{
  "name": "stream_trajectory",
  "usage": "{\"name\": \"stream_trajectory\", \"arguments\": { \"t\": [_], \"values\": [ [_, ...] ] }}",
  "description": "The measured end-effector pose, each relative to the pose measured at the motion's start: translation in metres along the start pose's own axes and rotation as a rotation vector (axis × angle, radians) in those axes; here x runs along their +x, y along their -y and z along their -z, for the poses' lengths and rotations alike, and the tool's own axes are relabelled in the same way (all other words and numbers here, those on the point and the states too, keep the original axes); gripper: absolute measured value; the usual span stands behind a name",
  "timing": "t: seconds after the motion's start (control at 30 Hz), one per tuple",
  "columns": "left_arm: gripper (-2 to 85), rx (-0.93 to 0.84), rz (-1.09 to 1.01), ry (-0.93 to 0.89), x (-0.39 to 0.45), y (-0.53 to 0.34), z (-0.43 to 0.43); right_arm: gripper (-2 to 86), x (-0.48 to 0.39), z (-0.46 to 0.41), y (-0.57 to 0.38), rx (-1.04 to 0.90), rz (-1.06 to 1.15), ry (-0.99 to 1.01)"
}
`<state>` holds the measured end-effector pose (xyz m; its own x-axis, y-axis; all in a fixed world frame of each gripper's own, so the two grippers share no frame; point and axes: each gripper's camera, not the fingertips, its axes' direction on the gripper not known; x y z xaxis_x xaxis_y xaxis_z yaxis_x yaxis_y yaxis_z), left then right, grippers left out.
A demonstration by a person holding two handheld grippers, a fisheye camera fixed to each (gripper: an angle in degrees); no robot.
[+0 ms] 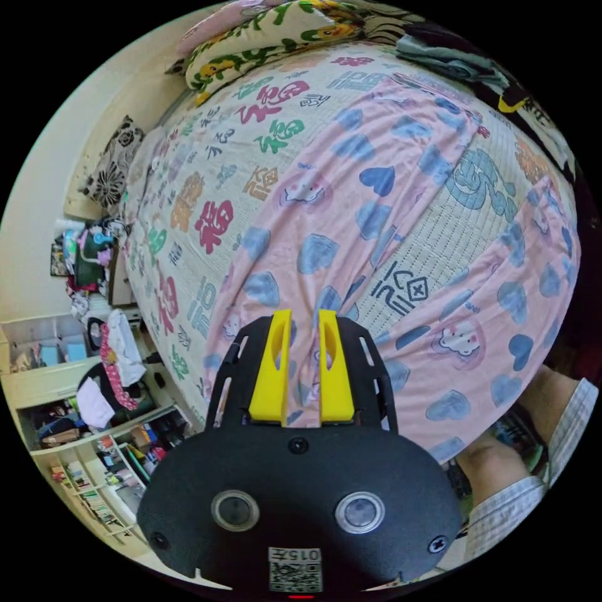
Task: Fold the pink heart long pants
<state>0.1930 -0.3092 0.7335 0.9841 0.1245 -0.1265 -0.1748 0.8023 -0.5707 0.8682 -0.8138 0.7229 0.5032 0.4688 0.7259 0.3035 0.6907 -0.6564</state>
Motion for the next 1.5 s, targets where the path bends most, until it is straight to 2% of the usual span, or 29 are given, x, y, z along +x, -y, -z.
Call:
{"name": "stream_trajectory", "arguments": {
  "t": [0.13,0.3,0.47,0.63,0.8,0.9,1.0,1.17,1.23,1.37,1.5],
  "values": [
    [7.0,0.036,-0.11,0.242,0.033,-0.012,0.019,1.6,-0.041,-0.024,-0.055,0.013,0.115,-0.013],
    [6.8,0.051,-0.152,0.286,0.052,-0.045,0.021,-0.6,-0.108,-0.082,-0.118,-0.013,0.256,-0.135],
    [5.3,-0.02,-0.116,0.183,0.059,-0.089,-0.002,-1.0,-0.157,-0.203,-0.16,-0.224,0.314,-0.22],
    [1.1,-0.14,0.158,-0.185,0.055,-0.163,-0.044,-1.0,-0.179,-0.3,-0.174,-0.313,0.306,-0.311],
    [-0.1,-0.254,0.344,-0.285,0.06,-0.212,-0.092,-1.0,-0.188,-0.389,-0.17,-0.358,0.308,-0.423],
    [-0.4,-0.285,0.385,-0.35,0.061,-0.226,-0.119,-1.0,-0.184,-0.433,-0.165,-0.387,0.267,-0.502],
    [-0.6,-0.271,0.392,-0.347,0.057,-0.235,-0.13,-1.0,-0.174,-0.451,-0.162,-0.355,0.199,-0.517],
    [-0.7,-0.253,0.396,-0.317,0.049,-0.254,-0.135,-1.0,-0.138,-0.461,-0.157,-0.316,0.097,-0.38],
    [-0.8,-0.279,0.291,-0.269,0.05,-0.257,-0.137,-1.0,-0.131,-0.466,-0.154,-0.331,0.11,-0.359],
    [-0.8,-0.375,0.155,-0.204,0.049,-0.259,-0.142,-0.8,-0.139,-0.488,-0.157,-0.36,0.294,-0.493],
    [-0.7,-0.434,0.186,-0.168,0.038,-0.276,-0.147,-0.9,-0.124,-0.49,-0.152,-0.335,0.149,-0.472]
  ]
}}
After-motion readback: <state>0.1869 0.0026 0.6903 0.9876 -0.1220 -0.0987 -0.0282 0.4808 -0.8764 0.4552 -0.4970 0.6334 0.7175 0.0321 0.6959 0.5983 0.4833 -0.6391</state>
